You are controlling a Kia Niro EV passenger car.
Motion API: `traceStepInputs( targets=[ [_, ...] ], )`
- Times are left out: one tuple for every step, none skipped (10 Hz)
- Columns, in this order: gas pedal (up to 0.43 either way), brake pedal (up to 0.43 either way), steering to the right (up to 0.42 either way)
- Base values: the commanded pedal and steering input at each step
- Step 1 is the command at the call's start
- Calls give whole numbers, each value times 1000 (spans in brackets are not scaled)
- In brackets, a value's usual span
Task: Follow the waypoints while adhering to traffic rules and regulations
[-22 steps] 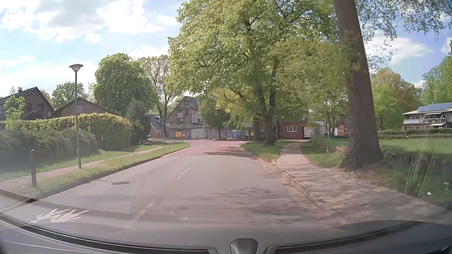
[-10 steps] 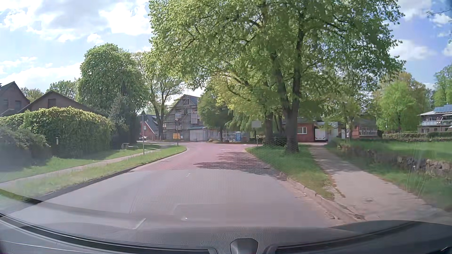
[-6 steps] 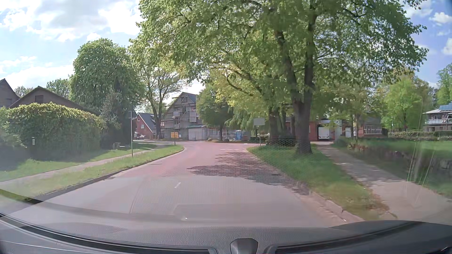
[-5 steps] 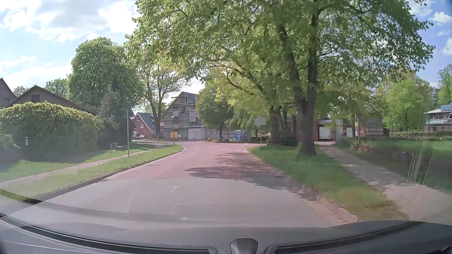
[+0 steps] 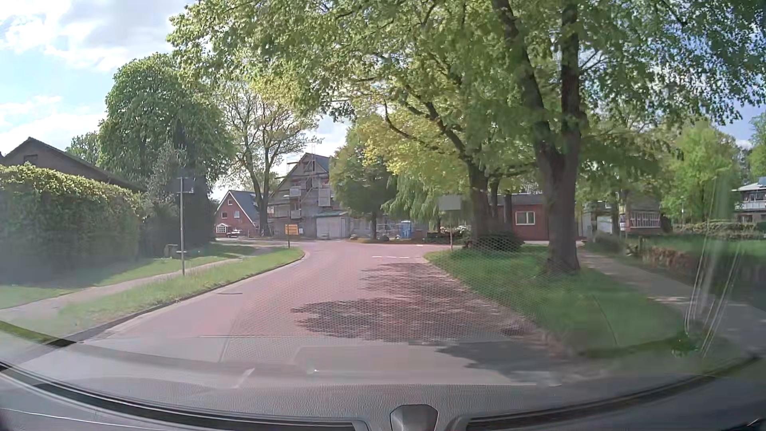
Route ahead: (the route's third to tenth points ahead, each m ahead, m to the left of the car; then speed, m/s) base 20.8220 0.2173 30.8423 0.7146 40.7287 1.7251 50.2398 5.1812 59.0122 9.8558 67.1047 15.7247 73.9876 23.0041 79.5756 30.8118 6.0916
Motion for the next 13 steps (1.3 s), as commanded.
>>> traceStepInputs(
  targets=[
    [0, 0, -6],
    [0, 0, -5],
    [0, 0, -4],
    [0, 0, -4],
    [0, 0, -3],
    [0, 0, -3],
    [0, 0, -2],
    [0, 0, -3],
    [0, 0, -2],
    [0, 0, -2],
    [20, 0, -3],
    [79, 0, -3],
    [79, 0, -3]
  ],
)
